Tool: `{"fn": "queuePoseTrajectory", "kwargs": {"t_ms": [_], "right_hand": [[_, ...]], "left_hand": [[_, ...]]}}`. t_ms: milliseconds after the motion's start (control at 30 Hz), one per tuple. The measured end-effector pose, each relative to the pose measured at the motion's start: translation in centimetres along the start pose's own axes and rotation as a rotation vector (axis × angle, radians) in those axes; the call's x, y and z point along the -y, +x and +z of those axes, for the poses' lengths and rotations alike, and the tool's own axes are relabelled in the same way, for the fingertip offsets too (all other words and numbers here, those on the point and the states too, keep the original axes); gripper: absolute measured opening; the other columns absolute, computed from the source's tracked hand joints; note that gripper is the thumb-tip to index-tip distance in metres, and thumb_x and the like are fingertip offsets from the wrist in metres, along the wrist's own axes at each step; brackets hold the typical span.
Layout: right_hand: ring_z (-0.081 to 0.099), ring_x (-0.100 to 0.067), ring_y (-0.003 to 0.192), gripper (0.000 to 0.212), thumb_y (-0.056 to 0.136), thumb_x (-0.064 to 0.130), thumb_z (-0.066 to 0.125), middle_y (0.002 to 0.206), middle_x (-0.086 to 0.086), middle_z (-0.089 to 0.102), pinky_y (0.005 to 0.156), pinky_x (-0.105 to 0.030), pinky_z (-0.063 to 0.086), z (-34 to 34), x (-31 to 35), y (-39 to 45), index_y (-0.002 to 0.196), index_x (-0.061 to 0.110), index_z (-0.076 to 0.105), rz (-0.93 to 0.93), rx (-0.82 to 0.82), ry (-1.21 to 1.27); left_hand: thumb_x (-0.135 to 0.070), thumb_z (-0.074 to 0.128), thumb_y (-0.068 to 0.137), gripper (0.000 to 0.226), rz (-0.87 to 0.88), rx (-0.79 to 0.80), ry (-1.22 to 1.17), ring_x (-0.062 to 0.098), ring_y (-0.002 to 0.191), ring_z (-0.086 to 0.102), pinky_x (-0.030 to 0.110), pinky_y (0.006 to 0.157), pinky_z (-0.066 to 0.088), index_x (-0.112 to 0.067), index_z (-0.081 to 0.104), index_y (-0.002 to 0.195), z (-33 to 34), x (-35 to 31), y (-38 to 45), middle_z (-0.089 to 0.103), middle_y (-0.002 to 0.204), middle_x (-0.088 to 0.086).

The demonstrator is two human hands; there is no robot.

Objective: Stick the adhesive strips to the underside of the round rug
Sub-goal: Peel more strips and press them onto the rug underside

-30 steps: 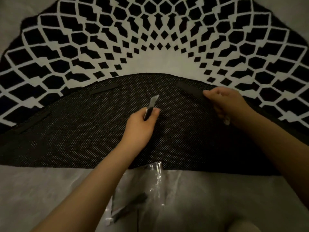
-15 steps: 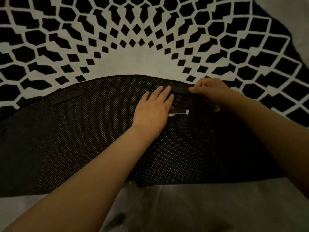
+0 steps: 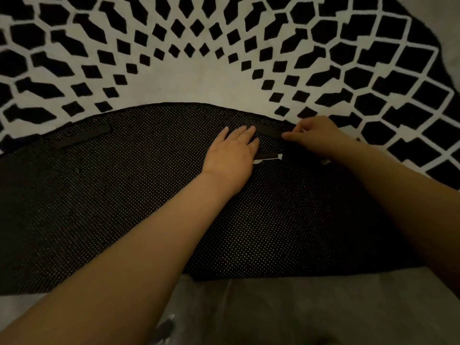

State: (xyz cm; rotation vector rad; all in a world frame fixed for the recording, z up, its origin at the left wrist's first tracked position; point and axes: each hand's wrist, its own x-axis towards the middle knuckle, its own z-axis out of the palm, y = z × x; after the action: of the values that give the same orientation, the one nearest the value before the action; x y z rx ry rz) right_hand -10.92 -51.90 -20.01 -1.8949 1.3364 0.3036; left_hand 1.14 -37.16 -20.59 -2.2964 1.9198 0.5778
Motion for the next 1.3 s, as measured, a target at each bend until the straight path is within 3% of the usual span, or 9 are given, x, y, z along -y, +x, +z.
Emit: {"fn": "queuePoseTrajectory", "kwargs": {"t_ms": [200,267,367,500,867,933,1067,1167,1300], "right_hand": [[0.05,-0.021,0.074,0.032,0.086,0.044,0.059,0.074,-0.001,0.049,0.06,-0.03,0.04,0.7,1.4,-0.9,0.081,0.013,0.051,-0.204,-0.329,-0.599],[0.05,-0.018,0.074,0.023,0.092,0.035,0.052,0.084,0.0,0.055,0.061,-0.03,0.038,1.4,1.7,-1.5,0.106,0.018,0.053,-0.343,-0.343,-0.6],[0.052,-0.018,0.077,0.051,0.096,0.025,0.042,0.117,-0.004,0.049,0.059,-0.03,0.042,3.2,0.6,-2.0,0.145,0.031,0.028,-0.457,-0.163,-0.66],[0.034,-0.011,0.058,0.062,0.096,0.028,0.042,0.122,-0.006,0.036,0.048,-0.026,0.031,4.0,-0.6,-2.3,0.148,0.04,0.01,-0.413,-0.112,-0.687],[0.042,-0.017,0.065,0.06,0.097,0.042,0.033,0.128,-0.009,0.042,0.045,-0.026,0.029,2.1,-6.2,-5.4,0.149,0.038,0.002,-0.23,-0.181,-0.891],[0.045,-0.018,0.067,0.057,0.096,0.035,0.039,0.116,-0.006,0.048,0.05,-0.028,0.036,2.5,-6.4,-6.1,0.149,0.034,0.016,-0.242,-0.253,-0.716],[0.049,-0.01,0.068,0.039,0.091,0.023,0.057,0.082,0.003,0.052,0.068,-0.023,0.046,4.3,-5.3,-9.5,0.13,0.021,0.052,-0.305,-0.399,-0.069],[0.046,-0.004,0.053,0.017,0.084,0.023,0.067,0.062,0.004,0.049,0.056,-0.007,0.039,5.2,-3.7,-12.3,0.1,0.022,0.06,-0.234,-0.416,0.127],[0.047,-0.009,0.051,0.012,0.085,0.028,0.066,0.06,0.001,0.05,0.045,-0.023,0.044,5.2,0.5,-14.4,0.078,0.019,0.061,-0.137,-0.328,0.342]], "left_hand": [[-0.025,0.04,0.098,0.049,0.03,0.007,0.0,0.018,0.147,0.004,0.04,0.118,0.0,-0.019,0.03,0.147,-0.6,0.4,0.4,0.012,0.158,0.004],[-0.023,0.04,0.098,0.052,0.022,0.024,-0.011,0.018,0.146,0.005,0.04,0.119,0.001,-0.017,0.027,0.148,-0.6,0.4,0.4,0.01,0.159,0.004],[-0.02,0.041,0.098,0.054,0.01,0.055,-0.054,0.017,0.147,0.004,0.039,0.118,0.002,-0.017,0.022,0.149,-0.6,0.5,0.2,0.007,0.159,0.002],[-0.018,0.04,0.098,0.055,0.023,0.064,-0.064,0.017,0.146,0.008,0.037,0.118,0.007,-0.017,0.021,0.15,-0.6,0.7,0.3,0.008,0.16,0.001],[-0.023,0.041,0.099,0.05,-0.032,0.058,-0.095,0.016,0.146,0.008,0.038,0.117,0.007,-0.014,0.029,0.147,-0.4,0.3,-1.4,0.01,0.159,0.001],[-0.023,0.043,0.098,0.041,-0.086,-0.116,-0.308,0.018,0.137,0.031,0.033,0.113,0.021,-0.015,0.045,0.139,-0.3,0.4,-3.8,0.033,0.15,0.003],[-0.023,0.048,0.097,0.02,-0.415,-0.421,-1.093,0.008,0.066,0.051,0.022,0.06,0.043,-0.019,0.066,0.104,-0.6,0.3,-9.0,0.057,0.075,-0.013],[-0.023,0.05,0.097,0.013,-0.684,-0.253,-1.741,0.002,0.038,0.032,0.017,0.035,0.029,-0.015,0.059,0.092,-1.4,-0.2,-11.4,0.039,0.047,-0.013],[-0.024,0.044,0.096,0.011,-0.659,-0.033,-2.117,0.003,0.038,0.026,0.014,0.033,0.022,-0.015,0.04,0.092,-3.2,-0.6,-13.0,0.037,0.057,-0.005]]}}
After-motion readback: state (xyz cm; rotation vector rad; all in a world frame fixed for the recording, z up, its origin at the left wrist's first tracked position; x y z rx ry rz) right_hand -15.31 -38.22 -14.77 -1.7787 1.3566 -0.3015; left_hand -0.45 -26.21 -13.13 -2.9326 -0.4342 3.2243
